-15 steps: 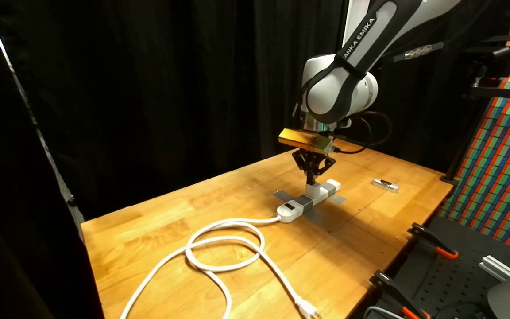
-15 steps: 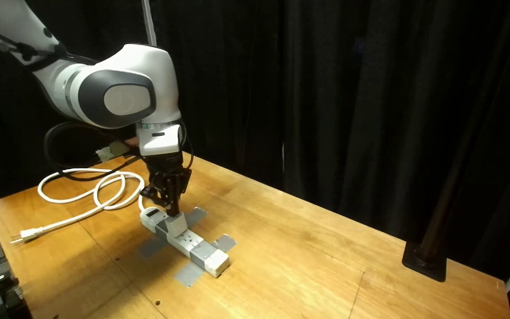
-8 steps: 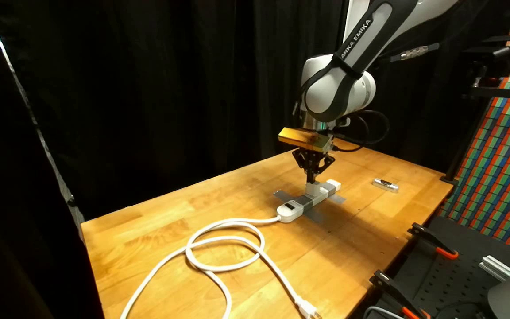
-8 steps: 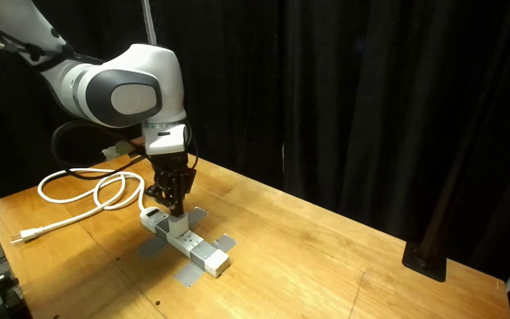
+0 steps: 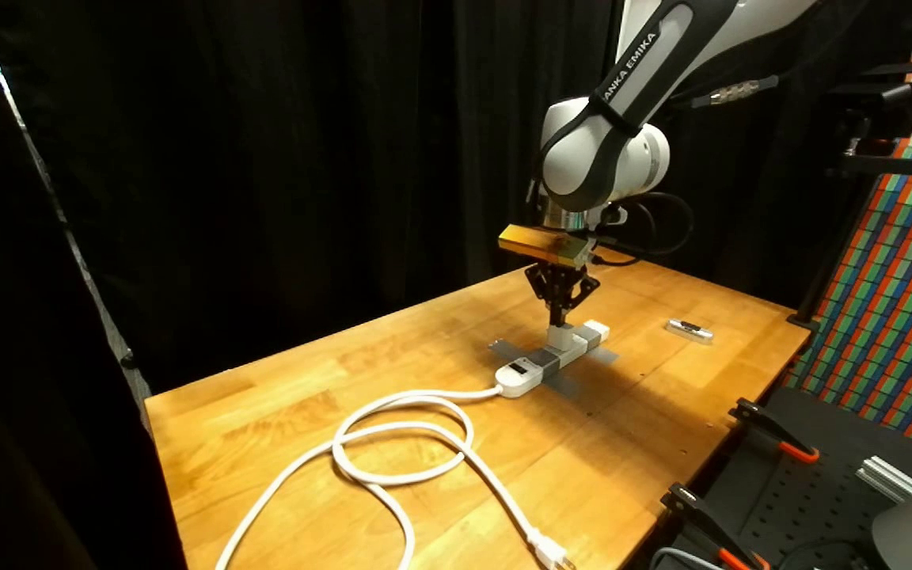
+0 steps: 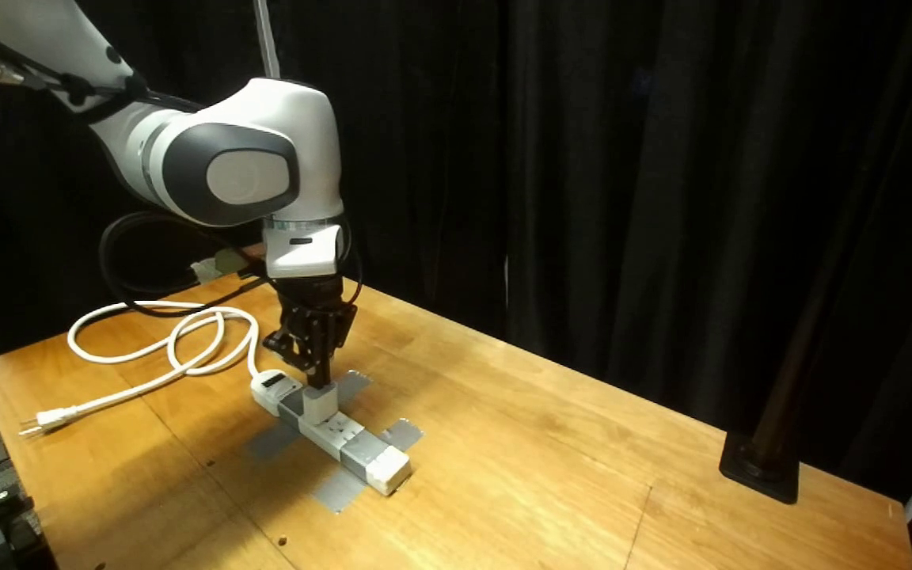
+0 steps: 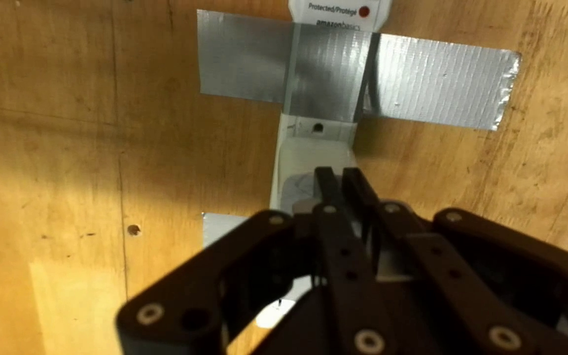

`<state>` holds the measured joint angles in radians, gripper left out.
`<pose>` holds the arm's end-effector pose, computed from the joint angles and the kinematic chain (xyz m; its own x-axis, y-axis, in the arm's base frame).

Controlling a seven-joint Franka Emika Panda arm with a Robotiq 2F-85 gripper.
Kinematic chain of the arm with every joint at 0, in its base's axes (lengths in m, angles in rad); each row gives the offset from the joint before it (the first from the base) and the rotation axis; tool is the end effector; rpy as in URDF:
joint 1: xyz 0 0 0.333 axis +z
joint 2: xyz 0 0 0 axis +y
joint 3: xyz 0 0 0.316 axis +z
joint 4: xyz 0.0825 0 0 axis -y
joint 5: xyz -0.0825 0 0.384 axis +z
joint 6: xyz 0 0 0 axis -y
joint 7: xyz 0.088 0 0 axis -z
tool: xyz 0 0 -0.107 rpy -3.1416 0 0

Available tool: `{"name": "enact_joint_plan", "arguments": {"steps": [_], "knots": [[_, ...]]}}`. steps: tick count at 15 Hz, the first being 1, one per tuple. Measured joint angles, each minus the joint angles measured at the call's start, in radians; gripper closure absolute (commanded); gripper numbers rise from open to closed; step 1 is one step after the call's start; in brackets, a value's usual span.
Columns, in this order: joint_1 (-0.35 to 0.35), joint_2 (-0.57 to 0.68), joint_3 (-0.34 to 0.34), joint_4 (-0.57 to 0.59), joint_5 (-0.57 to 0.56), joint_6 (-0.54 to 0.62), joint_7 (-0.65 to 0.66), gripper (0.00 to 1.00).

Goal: Plug the charger into the adapter

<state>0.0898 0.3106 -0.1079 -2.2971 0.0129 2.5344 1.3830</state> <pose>0.5216 -0.0110 0.2079 0.1625 -0.9866 0.0126 -0.9841 -0.1611 0.0749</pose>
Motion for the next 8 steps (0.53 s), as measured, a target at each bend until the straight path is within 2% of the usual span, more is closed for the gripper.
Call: {"name": "enact_joint_plan", "arguments": {"steps": [5, 8], "knots": [[-0.026, 0.0, 0.005, -0.002, 0.072, 0.0, -0.043, 0.89], [-0.026, -0.002, 0.006, -0.012, 0.078, 0.007, -0.055, 0.89]]}}
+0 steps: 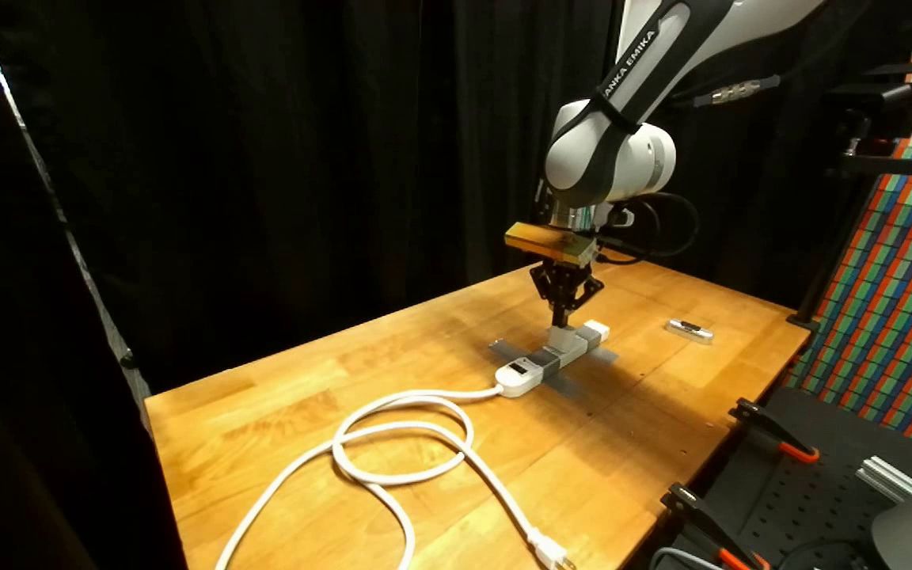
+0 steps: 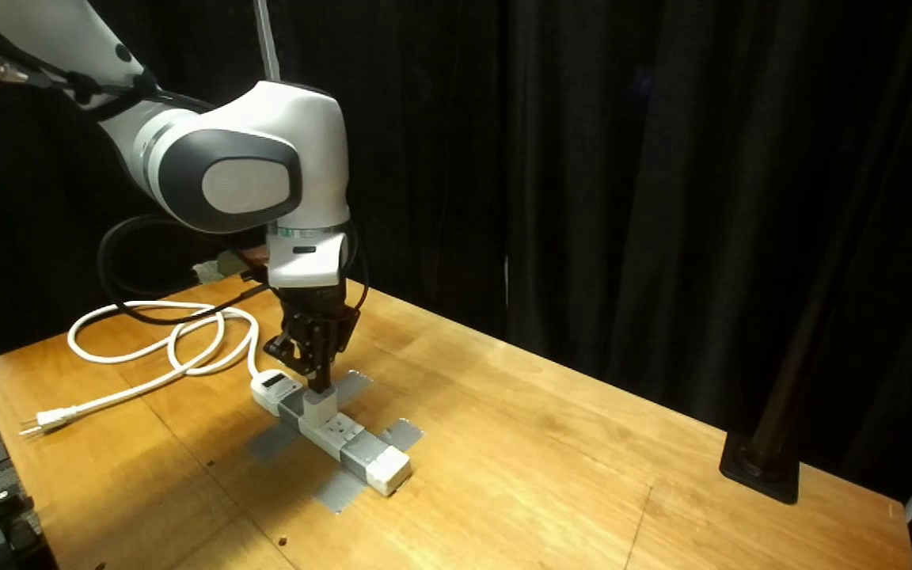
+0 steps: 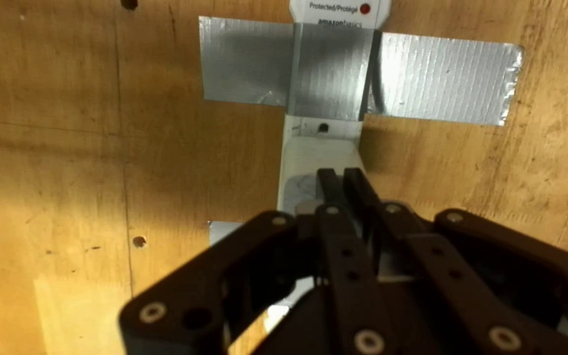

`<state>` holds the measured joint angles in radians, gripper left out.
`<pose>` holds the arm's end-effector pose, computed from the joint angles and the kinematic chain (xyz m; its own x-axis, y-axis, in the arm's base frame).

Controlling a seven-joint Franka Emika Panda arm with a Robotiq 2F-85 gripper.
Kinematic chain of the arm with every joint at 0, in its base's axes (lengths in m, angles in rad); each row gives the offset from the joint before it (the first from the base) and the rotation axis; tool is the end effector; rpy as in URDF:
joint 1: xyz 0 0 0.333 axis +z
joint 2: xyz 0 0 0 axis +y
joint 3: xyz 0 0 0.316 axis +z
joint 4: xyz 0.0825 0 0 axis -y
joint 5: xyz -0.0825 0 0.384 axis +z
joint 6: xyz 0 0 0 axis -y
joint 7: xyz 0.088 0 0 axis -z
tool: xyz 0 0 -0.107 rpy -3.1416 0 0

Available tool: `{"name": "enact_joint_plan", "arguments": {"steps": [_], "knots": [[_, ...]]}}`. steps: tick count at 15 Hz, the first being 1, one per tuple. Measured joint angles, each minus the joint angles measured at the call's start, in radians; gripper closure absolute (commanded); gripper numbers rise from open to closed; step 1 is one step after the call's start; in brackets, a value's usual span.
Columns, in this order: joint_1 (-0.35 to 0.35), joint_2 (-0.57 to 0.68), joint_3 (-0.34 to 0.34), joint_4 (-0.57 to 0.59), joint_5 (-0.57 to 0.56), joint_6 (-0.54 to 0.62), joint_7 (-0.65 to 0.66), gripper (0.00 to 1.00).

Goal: Plug the charger into the adapter

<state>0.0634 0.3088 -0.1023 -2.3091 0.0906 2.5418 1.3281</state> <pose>0.5174 -0.0227 0.2052 0.1293 -0.9911 -0.0318 -0.9890 -0.1312 0.0682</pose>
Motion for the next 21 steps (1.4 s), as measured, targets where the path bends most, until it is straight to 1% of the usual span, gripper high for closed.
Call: {"name": "enact_joint_plan", "arguments": {"steps": [4, 8, 18, 19, 20, 21], "knots": [[0.003, -0.009, 0.001, -0.023, -0.009, 0.034, -0.02, 0.89], [0.012, -0.018, 0.001, -0.044, -0.053, 0.07, -0.021, 0.89], [0.054, -0.027, -0.02, -0.068, -0.222, 0.105, -0.006, 0.89], [0.059, -0.027, -0.023, -0.069, -0.241, 0.105, -0.002, 0.87], [0.064, -0.027, -0.025, -0.069, -0.255, 0.105, 0.0, 0.72], [0.065, -0.028, -0.026, -0.07, -0.263, 0.105, 0.0, 0.87]]}}
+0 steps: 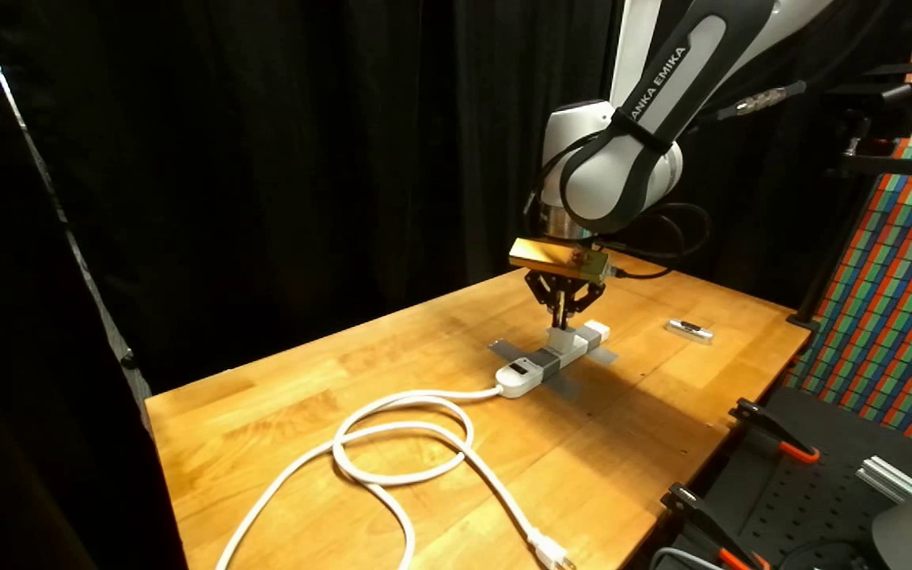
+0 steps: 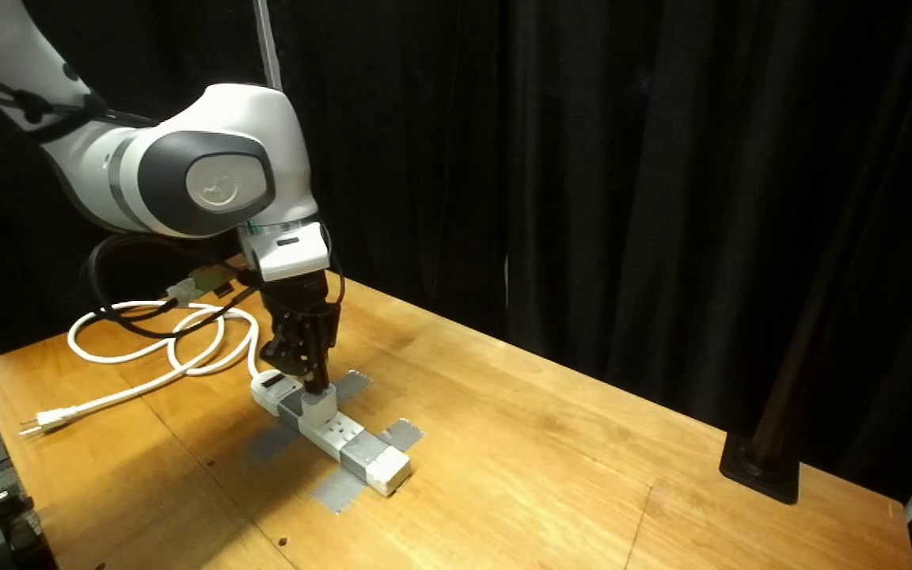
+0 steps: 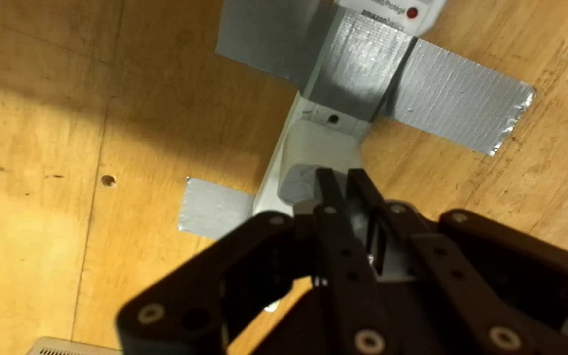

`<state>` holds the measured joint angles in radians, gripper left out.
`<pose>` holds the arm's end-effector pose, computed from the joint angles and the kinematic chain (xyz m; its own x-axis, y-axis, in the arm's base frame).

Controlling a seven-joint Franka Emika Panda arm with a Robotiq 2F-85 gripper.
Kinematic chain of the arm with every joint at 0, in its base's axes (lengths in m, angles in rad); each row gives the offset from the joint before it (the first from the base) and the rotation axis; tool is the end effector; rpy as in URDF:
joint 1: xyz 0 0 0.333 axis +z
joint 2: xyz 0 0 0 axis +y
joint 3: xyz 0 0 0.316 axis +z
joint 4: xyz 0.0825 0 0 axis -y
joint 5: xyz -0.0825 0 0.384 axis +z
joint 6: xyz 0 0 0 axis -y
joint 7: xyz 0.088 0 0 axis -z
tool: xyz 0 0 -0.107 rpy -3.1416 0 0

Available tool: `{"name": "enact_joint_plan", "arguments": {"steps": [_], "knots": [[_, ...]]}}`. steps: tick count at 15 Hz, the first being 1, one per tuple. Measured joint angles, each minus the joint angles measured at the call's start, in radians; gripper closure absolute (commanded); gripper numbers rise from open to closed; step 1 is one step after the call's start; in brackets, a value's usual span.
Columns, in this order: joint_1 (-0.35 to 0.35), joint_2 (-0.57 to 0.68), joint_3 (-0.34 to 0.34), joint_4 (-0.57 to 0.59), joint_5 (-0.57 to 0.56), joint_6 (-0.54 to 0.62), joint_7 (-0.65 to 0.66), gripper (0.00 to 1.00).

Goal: Plug the charger into the adapter

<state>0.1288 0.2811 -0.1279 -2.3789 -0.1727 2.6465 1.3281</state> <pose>0.5044 0.0030 0.2043 0.3906 -0.9145 0.1059 -0.9206 -0.3874 0.0497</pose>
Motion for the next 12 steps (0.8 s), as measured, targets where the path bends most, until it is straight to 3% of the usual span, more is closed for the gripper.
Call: {"name": "enact_joint_plan", "arguments": {"steps": [5, 6, 8, 12], "knots": [[0.001, -0.004, 0.0, -0.011, -0.005, 0.019, -0.002, 0.89], [0.001, -0.004, 0.0, -0.013, -0.005, 0.023, -0.003, 0.65], [0.001, -0.005, 0.001, -0.018, -0.005, 0.031, -0.006, 0.59], [0.0, -0.001, 0.0, -0.064, -0.005, 0.054, -0.017, 0.28]]}}
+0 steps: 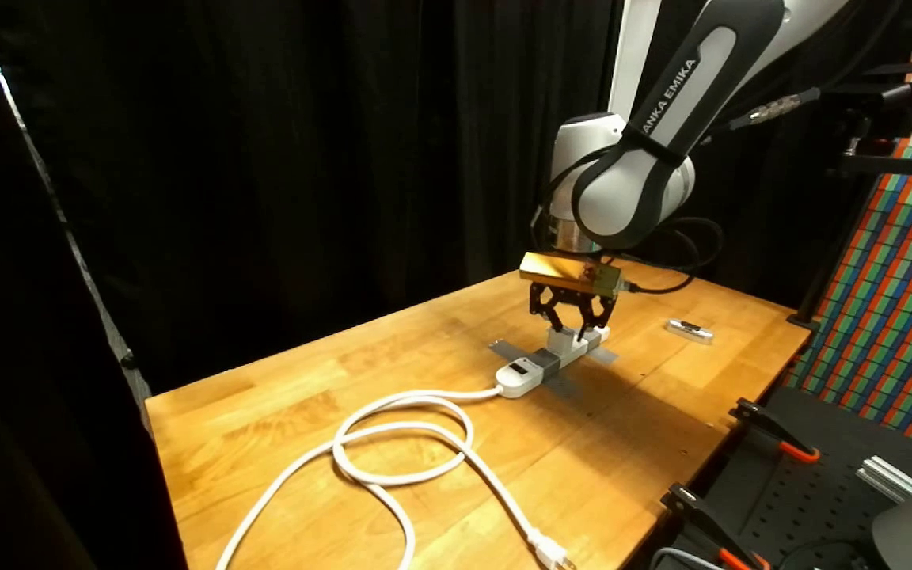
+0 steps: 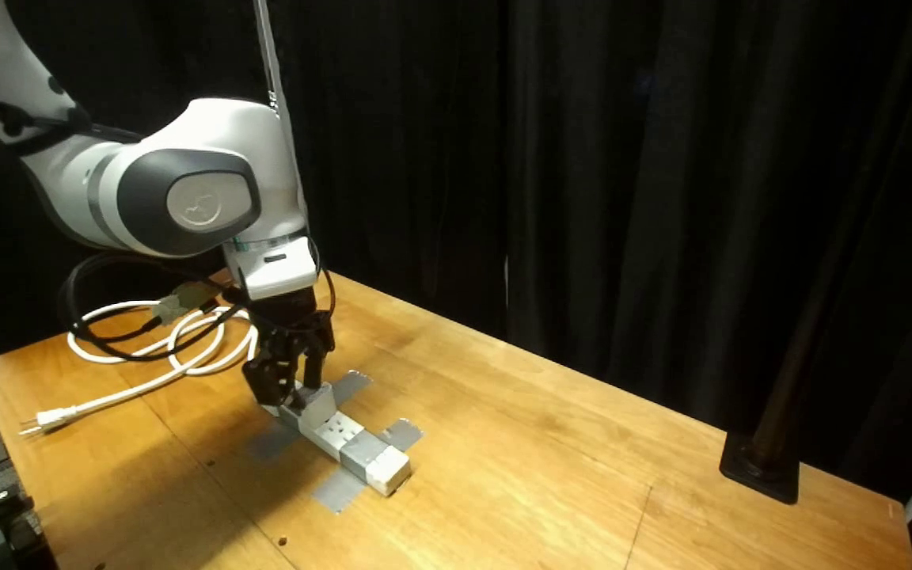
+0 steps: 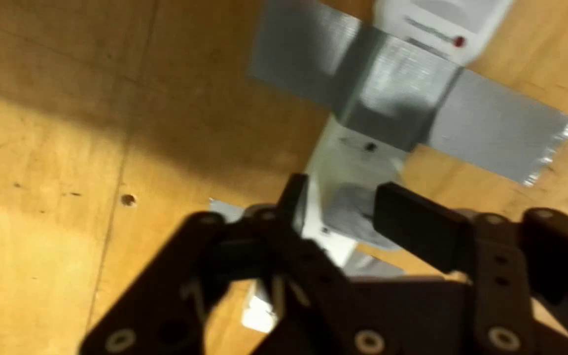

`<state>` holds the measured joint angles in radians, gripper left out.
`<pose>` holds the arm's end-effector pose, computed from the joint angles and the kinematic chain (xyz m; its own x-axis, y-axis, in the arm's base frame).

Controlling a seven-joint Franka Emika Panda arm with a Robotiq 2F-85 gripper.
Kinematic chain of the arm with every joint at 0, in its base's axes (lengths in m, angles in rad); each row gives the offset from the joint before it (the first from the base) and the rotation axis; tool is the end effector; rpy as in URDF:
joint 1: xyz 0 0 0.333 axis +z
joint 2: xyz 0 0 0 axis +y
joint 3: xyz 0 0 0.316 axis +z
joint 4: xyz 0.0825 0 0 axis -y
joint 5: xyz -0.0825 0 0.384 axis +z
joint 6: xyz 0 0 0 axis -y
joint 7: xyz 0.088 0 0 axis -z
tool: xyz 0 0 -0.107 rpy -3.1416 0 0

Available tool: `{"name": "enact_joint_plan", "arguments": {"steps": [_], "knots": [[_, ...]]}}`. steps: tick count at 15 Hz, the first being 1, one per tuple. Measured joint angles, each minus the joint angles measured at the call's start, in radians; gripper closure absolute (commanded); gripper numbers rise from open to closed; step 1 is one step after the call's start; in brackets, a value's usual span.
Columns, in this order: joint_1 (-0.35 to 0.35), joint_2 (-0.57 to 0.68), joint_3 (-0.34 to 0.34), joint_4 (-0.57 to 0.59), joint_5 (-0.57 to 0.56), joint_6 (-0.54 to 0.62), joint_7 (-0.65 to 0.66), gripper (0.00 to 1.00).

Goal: Plug the charger into the adapter

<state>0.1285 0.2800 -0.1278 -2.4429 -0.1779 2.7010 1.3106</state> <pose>0.4836 0.0036 0.1884 0.4150 -0.9048 0.0953 -0.9097 -0.4112 0.0577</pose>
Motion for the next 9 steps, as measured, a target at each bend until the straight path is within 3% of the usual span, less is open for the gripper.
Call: {"name": "enact_joint_plan", "arguments": {"steps": [4, 9], "knots": [[-0.014, 0.02, -0.001, -0.052, 0.009, 0.017, -0.065, 0.0], [-0.027, -0.061, 0.003, -0.095, 0.045, 0.009, -0.169, 0.0]]}}
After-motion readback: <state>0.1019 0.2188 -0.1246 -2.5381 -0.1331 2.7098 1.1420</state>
